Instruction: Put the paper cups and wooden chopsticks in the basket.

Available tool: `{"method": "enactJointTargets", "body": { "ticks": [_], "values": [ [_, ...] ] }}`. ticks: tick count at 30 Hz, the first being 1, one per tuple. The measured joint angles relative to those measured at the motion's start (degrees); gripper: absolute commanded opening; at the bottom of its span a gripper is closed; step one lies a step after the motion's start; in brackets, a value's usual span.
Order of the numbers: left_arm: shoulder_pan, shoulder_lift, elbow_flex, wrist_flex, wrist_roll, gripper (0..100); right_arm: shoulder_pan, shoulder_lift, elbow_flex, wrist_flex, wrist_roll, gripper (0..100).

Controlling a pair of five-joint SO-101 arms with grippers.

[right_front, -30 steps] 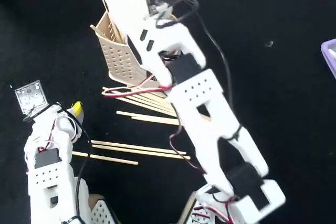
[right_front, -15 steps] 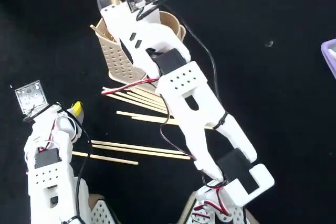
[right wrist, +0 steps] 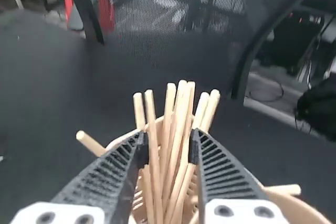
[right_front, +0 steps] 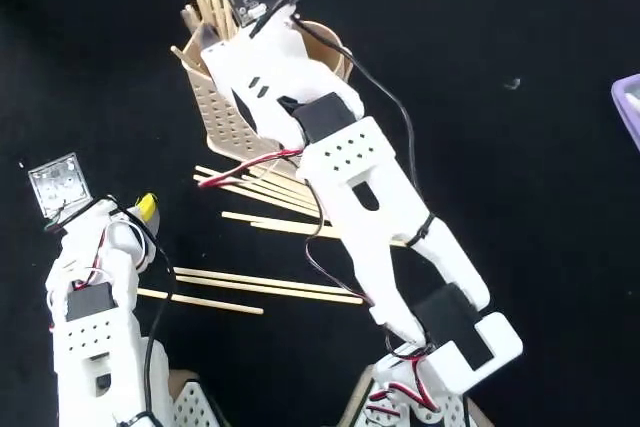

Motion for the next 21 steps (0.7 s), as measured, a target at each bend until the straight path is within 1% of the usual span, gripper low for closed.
{"method": "enactJointTargets", "body": {
  "ticks": [6, 10, 13, 15, 18, 21],
  "values": [
    [0.0, 0.0, 0.0, 0.0, 0.0, 25, 0.0, -7.8, 0.0, 2.3, 0.0, 12.9],
    [0.0, 0.0, 0.0, 0.0, 0.0, 25, -1.9, -15.4, 0.0, 11.4, 0.0, 12.2],
    [0.0, 0.0, 0.0, 0.0, 0.0, 25, -3.3, -21.6, 0.0, 20.6, 0.2, 9.1],
    [0.0, 0.0, 0.0, 0.0, 0.0, 25, -1.8, -25.4, 0.0, 26.3, 0.2, 7.9],
    [0.0, 0.0, 0.0, 0.0, 0.0, 25, 3.9, -28.9, 0.5, 33.2, 0.2, 7.8],
    [0.0, 0.0, 0.0, 0.0, 0.0, 25, 7.3, -31.8, 4.6, 38.6, 0.1, 7.8]
  ]
}}
